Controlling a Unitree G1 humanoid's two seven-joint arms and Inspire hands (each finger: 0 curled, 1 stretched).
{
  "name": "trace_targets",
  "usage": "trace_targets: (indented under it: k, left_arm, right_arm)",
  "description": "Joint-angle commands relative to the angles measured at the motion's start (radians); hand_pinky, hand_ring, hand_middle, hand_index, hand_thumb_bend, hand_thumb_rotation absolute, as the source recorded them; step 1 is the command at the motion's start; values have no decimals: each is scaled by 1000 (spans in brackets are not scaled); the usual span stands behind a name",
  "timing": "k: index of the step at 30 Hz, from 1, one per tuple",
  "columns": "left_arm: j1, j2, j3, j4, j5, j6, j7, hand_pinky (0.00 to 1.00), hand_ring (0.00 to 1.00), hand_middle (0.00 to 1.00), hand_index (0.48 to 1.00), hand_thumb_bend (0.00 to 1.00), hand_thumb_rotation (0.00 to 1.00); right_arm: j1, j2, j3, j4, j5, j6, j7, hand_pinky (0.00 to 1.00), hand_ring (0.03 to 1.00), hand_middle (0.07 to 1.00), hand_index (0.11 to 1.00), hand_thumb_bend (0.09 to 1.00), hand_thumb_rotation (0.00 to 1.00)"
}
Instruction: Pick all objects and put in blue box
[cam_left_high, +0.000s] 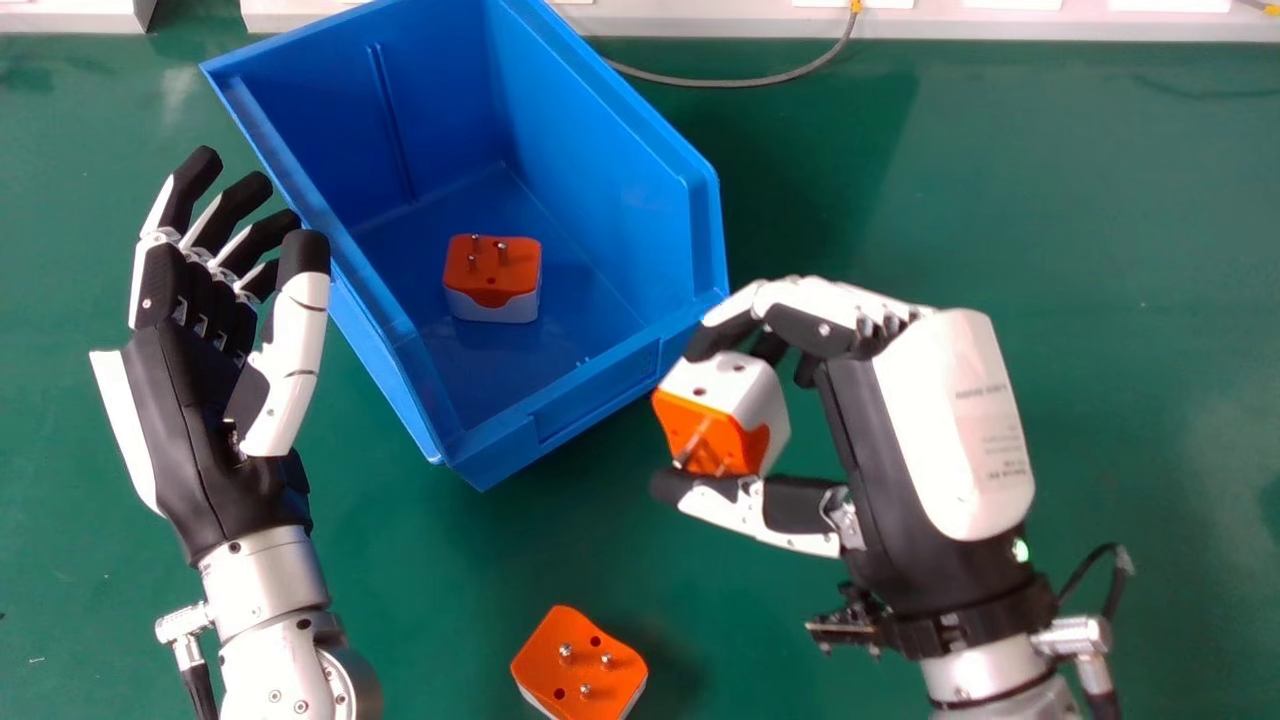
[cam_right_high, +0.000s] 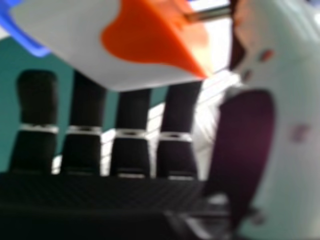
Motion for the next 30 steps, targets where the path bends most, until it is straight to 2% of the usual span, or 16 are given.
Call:
trace_targets:
  k: [1,4,8,12,16,21,26,30]
  left_arm:
    - [-23,5,-5,-6,16,-28,1,645,704,768,810,650,413]
    - [-24,6,-5,-7,17,-27,6,644,703,767,810,651,414]
    - [-19,2,-6,-13,7,-30,3,645,703,766,811,653,416]
    - [-16,3,-4,-11,7,-36,4,646,703,766,811,651,415]
    - [-17,1,-3,-6,-1,-38,3,651,706,768,812,645,410]
    - [-25,1,-1,5,4,-44,9,656,710,769,815,637,402]
    - [-32,2,1,13,0,-49,10,657,710,769,815,634,399]
    - [-32,2,3,16,7,-57,15,657,711,767,814,634,397]
  right_arm:
    - [-54,18,15,0,-3,-19,-10,314,444,503,469,499,0]
    - [-108,26,32,23,1,-23,3,313,445,503,464,499,0]
    - [-194,35,48,64,13,-31,25,316,448,507,462,499,0]
    - [-268,37,59,95,16,-37,41,318,450,510,461,499,0]
    - [-347,42,69,129,25,-47,63,324,453,512,462,498,0]
    - [-474,62,79,206,19,-35,89,332,451,510,471,499,0]
    - [-603,73,93,352,0,-18,87,335,454,504,471,499,0]
    - [-714,62,119,529,-26,-42,29,337,453,508,471,499,0]
